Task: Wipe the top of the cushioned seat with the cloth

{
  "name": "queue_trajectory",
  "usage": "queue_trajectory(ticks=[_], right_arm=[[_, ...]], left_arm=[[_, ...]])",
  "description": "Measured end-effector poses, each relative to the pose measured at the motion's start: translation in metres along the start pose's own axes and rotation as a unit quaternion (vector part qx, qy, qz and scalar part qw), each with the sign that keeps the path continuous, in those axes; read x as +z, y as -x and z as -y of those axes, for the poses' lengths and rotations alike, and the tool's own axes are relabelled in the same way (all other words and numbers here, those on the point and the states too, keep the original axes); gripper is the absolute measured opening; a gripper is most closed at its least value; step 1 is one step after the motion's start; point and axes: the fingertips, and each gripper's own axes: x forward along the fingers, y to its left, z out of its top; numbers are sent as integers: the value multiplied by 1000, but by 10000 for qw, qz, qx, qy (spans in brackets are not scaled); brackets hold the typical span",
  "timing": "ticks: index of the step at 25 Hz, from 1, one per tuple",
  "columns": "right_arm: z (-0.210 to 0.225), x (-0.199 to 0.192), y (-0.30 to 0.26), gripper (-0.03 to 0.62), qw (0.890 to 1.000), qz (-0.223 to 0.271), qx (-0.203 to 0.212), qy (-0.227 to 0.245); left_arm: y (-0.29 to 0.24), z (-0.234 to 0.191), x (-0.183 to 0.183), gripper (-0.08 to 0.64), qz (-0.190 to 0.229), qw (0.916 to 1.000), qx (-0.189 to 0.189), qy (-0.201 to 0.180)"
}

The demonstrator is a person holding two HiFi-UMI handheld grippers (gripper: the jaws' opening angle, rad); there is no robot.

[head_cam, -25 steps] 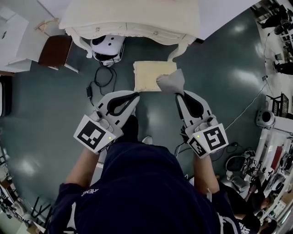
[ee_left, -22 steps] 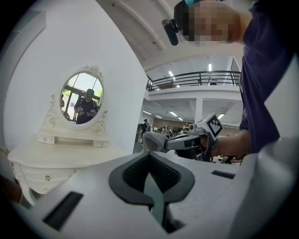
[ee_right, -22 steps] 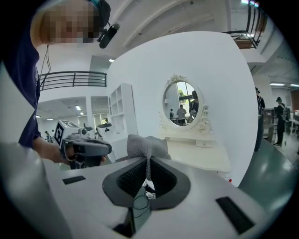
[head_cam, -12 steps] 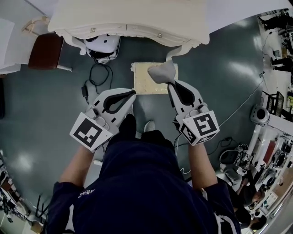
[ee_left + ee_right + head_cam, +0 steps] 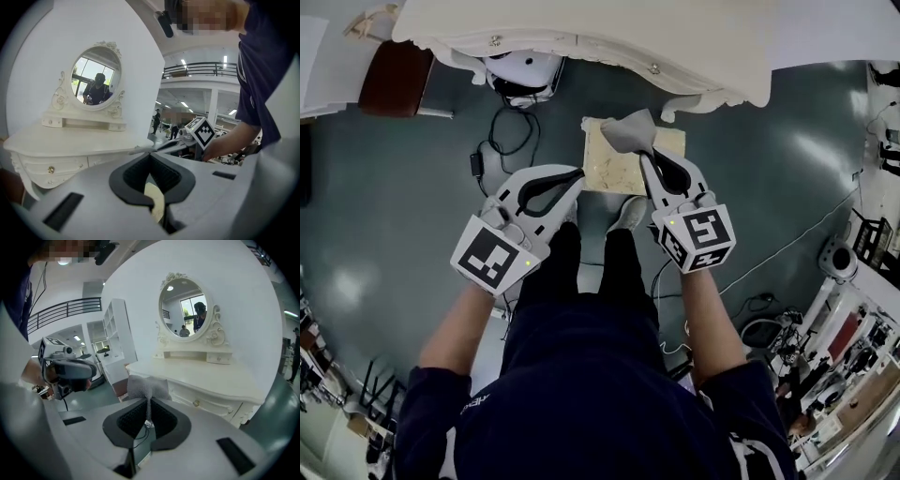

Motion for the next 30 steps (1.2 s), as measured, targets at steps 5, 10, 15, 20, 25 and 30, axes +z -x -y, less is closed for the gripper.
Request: queue_trajectory(ticks=[5,10,15,20,25,30], right_arm=[[29,-45,-50,37,9992,-324,247,-43],[50,-95,-102,37,9969,-649,426,90],[66,-156,-144,37,9919,-1093,480,439],[71,-217,-177,37,9846,-1570,508,576],[75,-270,-211,37,9772,-1979,470,601],[81,-308,-237,37,9717,-2254,402,577]], left_arm=[[-36,-29,-28,8,18,9988,420,239],[-66,-51,-73,8,-93,9963,661,550],[-87,-69,-119,8,-291,9935,802,754],[-94,-82,-145,8,-372,9919,879,834],[-95,-91,-178,8,-654,9903,827,901],[-102,-97,-211,8,-810,9897,765,901]])
